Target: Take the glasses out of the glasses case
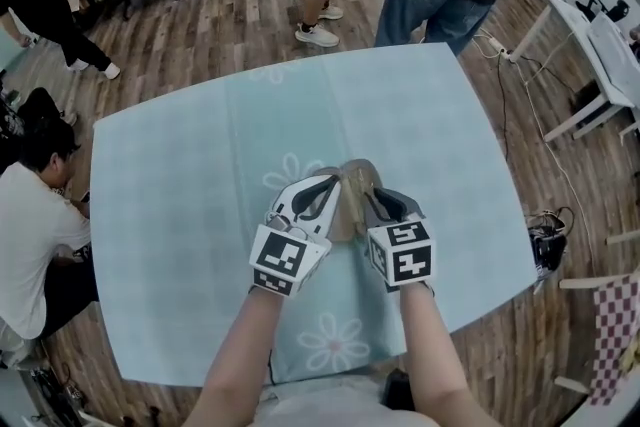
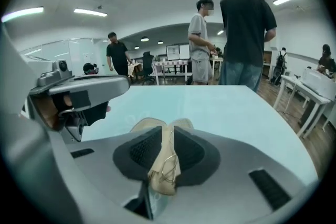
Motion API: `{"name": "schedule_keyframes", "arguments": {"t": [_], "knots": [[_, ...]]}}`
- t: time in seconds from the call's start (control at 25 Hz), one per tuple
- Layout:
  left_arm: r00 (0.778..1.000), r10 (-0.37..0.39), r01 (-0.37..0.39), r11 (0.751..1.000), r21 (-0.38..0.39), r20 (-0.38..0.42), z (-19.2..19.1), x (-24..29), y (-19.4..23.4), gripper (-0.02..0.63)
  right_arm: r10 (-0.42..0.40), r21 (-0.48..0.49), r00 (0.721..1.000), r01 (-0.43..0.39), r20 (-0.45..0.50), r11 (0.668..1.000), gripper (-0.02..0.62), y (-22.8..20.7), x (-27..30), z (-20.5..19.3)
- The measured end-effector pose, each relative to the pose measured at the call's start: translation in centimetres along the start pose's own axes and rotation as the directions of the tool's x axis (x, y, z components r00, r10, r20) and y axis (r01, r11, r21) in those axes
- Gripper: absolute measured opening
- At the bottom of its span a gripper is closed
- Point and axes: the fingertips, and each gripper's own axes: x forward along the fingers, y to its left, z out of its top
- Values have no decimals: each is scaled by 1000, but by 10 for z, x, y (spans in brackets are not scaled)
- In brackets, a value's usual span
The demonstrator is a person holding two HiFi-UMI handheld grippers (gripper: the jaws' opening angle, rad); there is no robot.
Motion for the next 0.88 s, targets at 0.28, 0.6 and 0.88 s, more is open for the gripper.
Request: {"name": "schedule_keyframes", "arguments": {"t": [0.28,0.6,0.88], "knots": [[1000,-15,14,999,-31,-26,-15,7,-2,8,-23,31,972,31,-233,999,66,-12,25,-29],[999,15,-18,998,-64,-43,-31,5,18,8,-12,68,898,47,-439,997,49,-15,48,-52],[999,30,-33,995,-90,-38,-32,4,24,8,-53,18,865,72,-499,997,34,-23,55,-53]]}}
